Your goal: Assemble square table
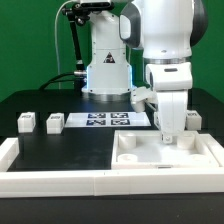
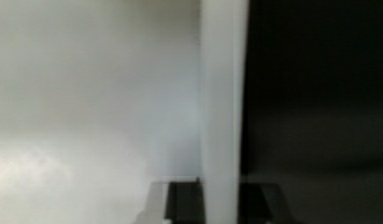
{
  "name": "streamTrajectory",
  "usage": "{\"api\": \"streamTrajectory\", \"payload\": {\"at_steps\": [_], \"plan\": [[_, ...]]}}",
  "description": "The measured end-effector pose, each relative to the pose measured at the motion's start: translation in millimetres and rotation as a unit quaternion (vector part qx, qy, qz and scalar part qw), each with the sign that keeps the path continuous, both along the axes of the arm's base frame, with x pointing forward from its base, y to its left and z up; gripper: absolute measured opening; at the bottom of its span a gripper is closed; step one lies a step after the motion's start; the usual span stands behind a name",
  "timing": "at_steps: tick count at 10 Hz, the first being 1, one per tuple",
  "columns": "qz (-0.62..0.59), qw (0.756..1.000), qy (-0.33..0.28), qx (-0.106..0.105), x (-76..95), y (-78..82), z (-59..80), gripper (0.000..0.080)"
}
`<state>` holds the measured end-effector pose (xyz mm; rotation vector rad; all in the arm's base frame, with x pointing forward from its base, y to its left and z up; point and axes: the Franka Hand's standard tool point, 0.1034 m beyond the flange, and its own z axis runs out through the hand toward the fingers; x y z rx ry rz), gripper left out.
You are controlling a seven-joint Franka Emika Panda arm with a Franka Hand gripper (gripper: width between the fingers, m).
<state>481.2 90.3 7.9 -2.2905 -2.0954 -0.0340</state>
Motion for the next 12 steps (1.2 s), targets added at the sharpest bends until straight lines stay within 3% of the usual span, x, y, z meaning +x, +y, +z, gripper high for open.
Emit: {"api": "streamTrajectory", "payload": {"at_steps": [1, 2, 3, 4, 5, 6, 9, 12], "plan": [[0.0, 1.0, 0.0, 0.0, -0.1, -0.2, -0.1, 0.006], [0.0, 1.0, 0.0, 0.0, -0.1, -0.4, -0.2, 0.0245], [-0.001, 1.0, 0.0, 0.0, -0.1, -0.7, -0.2, 0.038], [-0.001, 1.0, 0.0, 0.0, -0.1, -0.9, -0.2, 0.038], [-0.001, 1.0, 0.0, 0.0, -0.1, -1.0, -0.2, 0.0559], [-0.001, 1.0, 0.0, 0.0, -0.1, -1.1, -0.2, 0.0621], [-0.002, 1.0, 0.0, 0.0, -0.1, -1.7, -0.1, 0.0648], [-0.085, 0.996, -0.02, 0.001, -12.8, 0.6, 24.4, 0.0649]]}}
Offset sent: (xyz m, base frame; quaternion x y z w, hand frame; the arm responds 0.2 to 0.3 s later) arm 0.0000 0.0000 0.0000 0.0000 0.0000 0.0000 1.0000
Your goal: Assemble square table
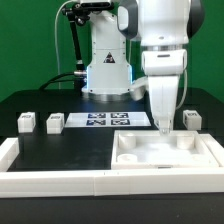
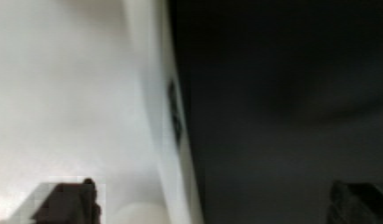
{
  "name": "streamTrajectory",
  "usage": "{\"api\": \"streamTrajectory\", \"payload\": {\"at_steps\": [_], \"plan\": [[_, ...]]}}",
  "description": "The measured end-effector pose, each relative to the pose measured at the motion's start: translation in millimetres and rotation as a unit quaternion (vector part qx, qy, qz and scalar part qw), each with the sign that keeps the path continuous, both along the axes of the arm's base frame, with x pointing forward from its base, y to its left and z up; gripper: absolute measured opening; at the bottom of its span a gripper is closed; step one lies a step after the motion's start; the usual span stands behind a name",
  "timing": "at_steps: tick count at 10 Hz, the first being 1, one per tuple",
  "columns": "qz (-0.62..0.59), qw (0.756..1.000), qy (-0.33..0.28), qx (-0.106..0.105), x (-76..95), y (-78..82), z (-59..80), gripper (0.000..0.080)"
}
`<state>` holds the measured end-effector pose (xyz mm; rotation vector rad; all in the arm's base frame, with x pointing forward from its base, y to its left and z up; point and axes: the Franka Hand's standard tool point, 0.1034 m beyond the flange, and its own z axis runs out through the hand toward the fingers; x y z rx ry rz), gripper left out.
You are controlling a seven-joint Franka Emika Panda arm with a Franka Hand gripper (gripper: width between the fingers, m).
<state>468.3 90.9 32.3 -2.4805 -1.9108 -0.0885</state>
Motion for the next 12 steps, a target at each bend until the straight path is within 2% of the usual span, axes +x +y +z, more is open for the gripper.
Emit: {"api": "streamTrajectory", "payload": {"at_steps": [2, 3, 6, 9, 10, 11, 12], "plan": [[-0.087, 0.996, -0.006, 0.004, -10.3, 16.2, 14.5, 0.0649], [-0.097, 0.995, -0.007, 0.006, -13.0, 24.7, 14.2, 0.0649], [-0.105, 0.994, -0.003, 0.006, -13.1, 20.9, 10.2, 0.0649], [-0.2, 0.98, 0.002, 0.011, -13.9, 22.2, 9.8, 0.0649], [-0.3, 0.954, -0.003, 0.027, -18.8, 27.8, 11.8, 0.0649], [-0.402, 0.915, 0.008, 0.033, -33.9, 39.2, 11.2, 0.0649], [-0.452, 0.891, 0.018, 0.033, -39.3, 51.3, 9.9, 0.0649]]}}
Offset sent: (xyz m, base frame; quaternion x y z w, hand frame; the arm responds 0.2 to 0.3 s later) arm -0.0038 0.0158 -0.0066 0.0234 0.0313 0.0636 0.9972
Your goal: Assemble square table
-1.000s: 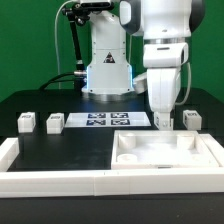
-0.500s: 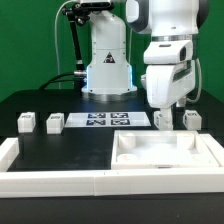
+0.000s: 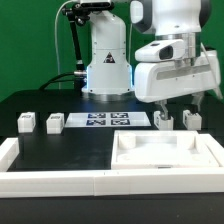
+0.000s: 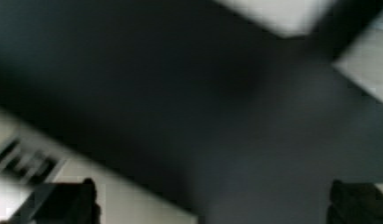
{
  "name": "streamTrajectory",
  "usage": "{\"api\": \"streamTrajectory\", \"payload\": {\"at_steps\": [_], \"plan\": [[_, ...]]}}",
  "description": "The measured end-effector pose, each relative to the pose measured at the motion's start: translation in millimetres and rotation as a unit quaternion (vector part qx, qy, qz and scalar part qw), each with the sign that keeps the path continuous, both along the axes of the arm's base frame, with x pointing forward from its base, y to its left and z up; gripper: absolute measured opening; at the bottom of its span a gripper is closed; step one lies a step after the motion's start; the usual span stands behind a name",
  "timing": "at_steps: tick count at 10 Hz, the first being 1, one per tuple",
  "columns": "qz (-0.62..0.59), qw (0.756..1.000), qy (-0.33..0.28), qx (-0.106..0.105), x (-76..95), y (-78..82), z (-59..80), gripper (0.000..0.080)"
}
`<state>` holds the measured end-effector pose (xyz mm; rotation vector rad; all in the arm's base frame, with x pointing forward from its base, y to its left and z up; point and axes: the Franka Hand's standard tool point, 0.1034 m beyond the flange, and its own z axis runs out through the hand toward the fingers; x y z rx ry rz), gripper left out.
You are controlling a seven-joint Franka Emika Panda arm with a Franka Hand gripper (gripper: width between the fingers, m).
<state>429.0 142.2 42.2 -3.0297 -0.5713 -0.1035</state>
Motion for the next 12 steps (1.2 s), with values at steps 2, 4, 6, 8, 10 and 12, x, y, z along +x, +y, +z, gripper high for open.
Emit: {"api": "streamTrajectory", "payload": {"at_steps": [2, 4, 6, 8, 10, 12], "plan": [[-0.11, 0.994, 0.012, 0.013, -4.0, 14.9, -0.1, 0.0649], [-0.161, 0.987, 0.018, 0.02, -7.3, 22.2, -0.8, 0.0649], [-0.219, 0.975, 0.025, 0.026, -8.1, 23.1, -1.0, 0.0649], [-0.233, 0.972, 0.025, 0.026, -19.0, 25.8, -4.7, 0.0649], [-0.229, 0.973, 0.032, 0.023, -23.8, 25.2, -6.5, 0.0649], [-0.217, 0.971, 0.1, -0.002, -29.0, 20.9, -8.4, 0.0649]]}}
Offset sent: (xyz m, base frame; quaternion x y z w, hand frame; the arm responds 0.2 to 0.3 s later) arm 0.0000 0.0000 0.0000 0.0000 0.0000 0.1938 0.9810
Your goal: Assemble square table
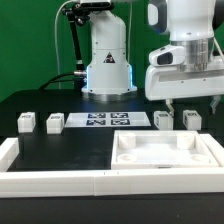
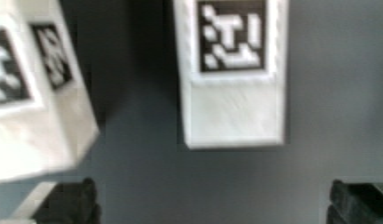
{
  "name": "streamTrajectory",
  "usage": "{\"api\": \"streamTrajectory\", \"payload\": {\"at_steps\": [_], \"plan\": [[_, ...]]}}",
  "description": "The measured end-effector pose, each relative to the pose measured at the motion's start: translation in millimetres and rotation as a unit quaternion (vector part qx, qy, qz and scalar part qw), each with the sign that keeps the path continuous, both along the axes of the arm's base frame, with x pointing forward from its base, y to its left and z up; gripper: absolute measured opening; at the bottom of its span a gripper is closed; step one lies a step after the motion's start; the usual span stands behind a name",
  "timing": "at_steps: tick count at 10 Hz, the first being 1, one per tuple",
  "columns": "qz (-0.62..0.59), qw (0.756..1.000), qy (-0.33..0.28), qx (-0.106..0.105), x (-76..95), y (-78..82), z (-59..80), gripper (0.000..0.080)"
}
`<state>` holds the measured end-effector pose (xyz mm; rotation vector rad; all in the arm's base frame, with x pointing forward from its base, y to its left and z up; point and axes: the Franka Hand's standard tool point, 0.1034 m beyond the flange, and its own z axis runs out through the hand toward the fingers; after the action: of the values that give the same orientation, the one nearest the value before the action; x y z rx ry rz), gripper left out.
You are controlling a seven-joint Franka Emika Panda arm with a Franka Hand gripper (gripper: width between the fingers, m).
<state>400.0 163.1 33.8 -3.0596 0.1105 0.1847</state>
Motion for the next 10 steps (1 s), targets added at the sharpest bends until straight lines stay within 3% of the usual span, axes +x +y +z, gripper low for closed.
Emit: {"api": "streamTrajectory", "payload": {"at_steps": [5, 7, 10], "plan": [[0.019, 0.987, 0.157, -0.007, -10.8, 5.2, 10.7, 0.0649], [0.02, 0.979, 0.204, 0.011, -9.3, 3.4, 8.7, 0.0649], [0.023, 0.952, 0.304, 0.014, -16.1, 3.5, 7.2, 0.0649]]}}
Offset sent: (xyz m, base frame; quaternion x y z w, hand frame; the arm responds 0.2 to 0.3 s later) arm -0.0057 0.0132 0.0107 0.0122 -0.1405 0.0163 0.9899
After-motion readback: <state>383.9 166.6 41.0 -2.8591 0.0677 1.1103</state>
